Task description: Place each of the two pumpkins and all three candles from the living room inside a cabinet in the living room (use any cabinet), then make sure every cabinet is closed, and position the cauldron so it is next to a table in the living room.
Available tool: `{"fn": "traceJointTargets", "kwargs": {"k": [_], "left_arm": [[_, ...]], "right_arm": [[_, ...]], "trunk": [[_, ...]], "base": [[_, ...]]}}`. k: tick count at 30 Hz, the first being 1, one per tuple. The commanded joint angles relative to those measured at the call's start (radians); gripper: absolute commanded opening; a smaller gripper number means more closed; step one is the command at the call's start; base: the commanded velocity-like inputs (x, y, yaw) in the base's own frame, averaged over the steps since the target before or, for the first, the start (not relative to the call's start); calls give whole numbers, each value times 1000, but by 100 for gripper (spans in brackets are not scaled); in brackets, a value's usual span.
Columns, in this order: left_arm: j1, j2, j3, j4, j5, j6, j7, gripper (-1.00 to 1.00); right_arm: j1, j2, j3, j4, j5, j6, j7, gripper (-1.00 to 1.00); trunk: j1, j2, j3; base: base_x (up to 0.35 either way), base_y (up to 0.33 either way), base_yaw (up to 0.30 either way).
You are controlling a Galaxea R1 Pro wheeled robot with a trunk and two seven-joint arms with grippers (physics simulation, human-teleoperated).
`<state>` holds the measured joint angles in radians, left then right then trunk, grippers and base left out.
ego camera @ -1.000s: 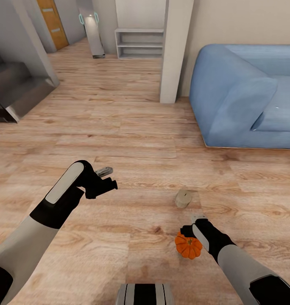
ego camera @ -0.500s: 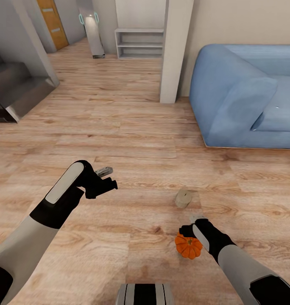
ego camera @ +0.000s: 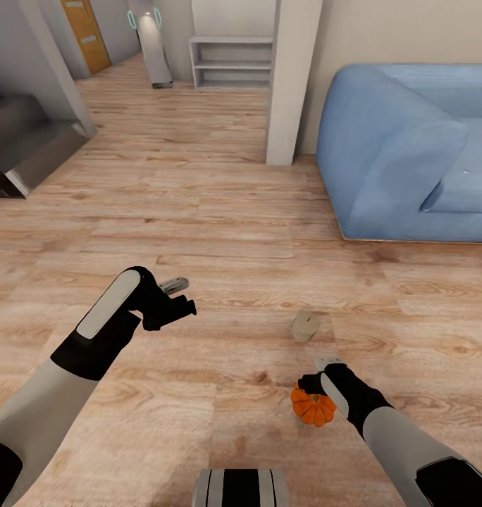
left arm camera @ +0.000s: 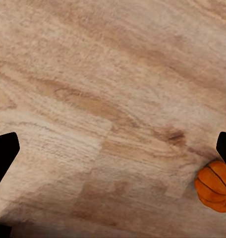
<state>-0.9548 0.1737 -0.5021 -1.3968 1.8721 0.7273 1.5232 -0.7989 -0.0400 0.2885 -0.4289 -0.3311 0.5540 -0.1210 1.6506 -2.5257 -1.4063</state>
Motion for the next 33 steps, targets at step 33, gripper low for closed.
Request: {"fn": "traceJointTargets", "kwargs": {"k": [33], "left_arm": [[-1,3,2,-1,4,10,8,100]], "right_arm": [[0,-1,8,-1,-8,-5,-9,100]], "trunk": [[4,-2,-36]], "base": [[0,0,0]]}}
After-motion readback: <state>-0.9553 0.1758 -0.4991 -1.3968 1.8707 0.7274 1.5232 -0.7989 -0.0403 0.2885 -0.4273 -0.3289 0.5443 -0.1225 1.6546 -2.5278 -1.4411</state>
